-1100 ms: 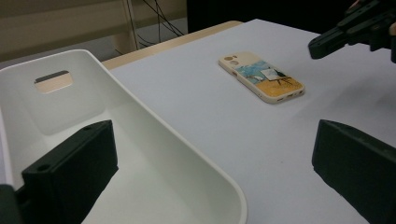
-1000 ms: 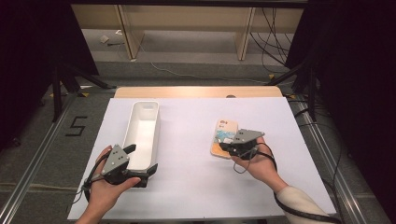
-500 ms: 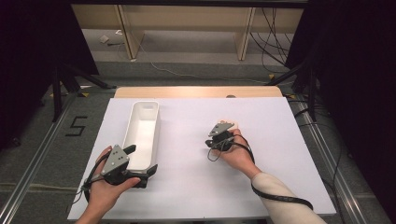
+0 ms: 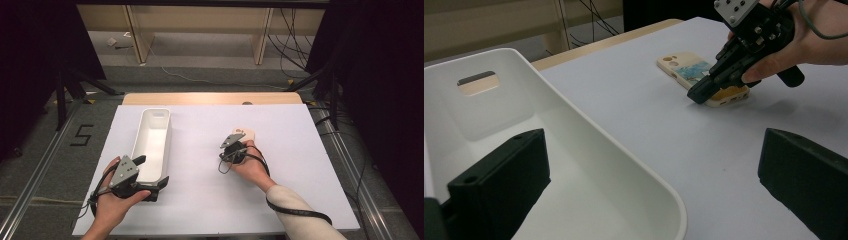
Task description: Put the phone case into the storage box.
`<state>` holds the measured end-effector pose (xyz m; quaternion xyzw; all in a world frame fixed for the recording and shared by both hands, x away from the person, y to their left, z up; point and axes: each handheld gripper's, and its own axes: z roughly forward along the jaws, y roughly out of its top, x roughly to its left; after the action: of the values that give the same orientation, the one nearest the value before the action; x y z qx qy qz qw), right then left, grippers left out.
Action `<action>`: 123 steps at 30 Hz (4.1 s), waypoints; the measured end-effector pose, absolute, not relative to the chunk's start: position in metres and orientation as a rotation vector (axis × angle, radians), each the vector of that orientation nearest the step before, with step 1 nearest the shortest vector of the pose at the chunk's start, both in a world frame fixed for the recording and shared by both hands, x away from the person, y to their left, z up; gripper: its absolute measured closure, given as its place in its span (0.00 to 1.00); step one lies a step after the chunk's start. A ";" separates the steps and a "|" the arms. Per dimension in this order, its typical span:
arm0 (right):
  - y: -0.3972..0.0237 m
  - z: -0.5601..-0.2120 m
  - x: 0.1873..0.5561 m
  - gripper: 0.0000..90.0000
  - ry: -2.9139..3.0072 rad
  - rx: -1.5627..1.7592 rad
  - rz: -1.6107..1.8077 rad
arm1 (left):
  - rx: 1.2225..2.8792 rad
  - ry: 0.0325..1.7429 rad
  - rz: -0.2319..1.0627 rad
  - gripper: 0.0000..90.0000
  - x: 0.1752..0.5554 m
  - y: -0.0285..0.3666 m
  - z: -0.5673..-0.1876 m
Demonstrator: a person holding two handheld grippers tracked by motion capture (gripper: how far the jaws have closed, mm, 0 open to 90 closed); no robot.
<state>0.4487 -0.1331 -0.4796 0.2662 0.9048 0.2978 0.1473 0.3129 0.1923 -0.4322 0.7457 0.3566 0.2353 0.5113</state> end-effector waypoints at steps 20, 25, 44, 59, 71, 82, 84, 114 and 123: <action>-0.149 -0.473 0.439 1.00 2.669 0.920 0.777 | 1.803 0.861 0.569 0.00 0.312 0.192 -0.433; -0.160 -0.472 0.434 1.00 2.675 0.933 0.760 | 1.802 0.863 0.569 0.00 0.311 0.191 -0.433; -0.201 -0.464 0.423 1.00 2.706 1.026 0.619 | 1.804 0.861 0.572 0.00 0.311 0.191 -0.432; -0.240 -0.460 0.427 1.00 2.693 1.138 0.542 | 1.803 0.861 0.572 0.00 0.311 0.191 -0.433; -0.237 -0.444 0.434 0.86 2.694 1.069 0.545 | 1.796 0.867 0.566 0.00 0.311 0.191 -0.432; -0.236 -0.431 0.462 0.31 2.584 1.092 0.479 | 1.787 0.870 0.560 0.00 0.311 0.191 -0.432; -0.235 -0.431 0.467 0.22 2.580 1.113 0.454 | 1.786 0.870 0.559 0.00 0.311 0.191 -0.432; -0.228 -0.462 0.511 0.05 2.688 1.244 0.253 | 1.787 0.861 0.560 0.00 0.310 0.191 -0.432; -0.228 -0.464 0.514 0.06 2.706 1.285 0.230 | 1.786 0.861 0.560 0.00 0.310 0.190 -0.431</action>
<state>0.5137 -0.2279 -0.4641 0.4266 0.8986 0.0764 0.0686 0.3100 0.1903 -0.4315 0.7433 0.3584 0.2329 0.5147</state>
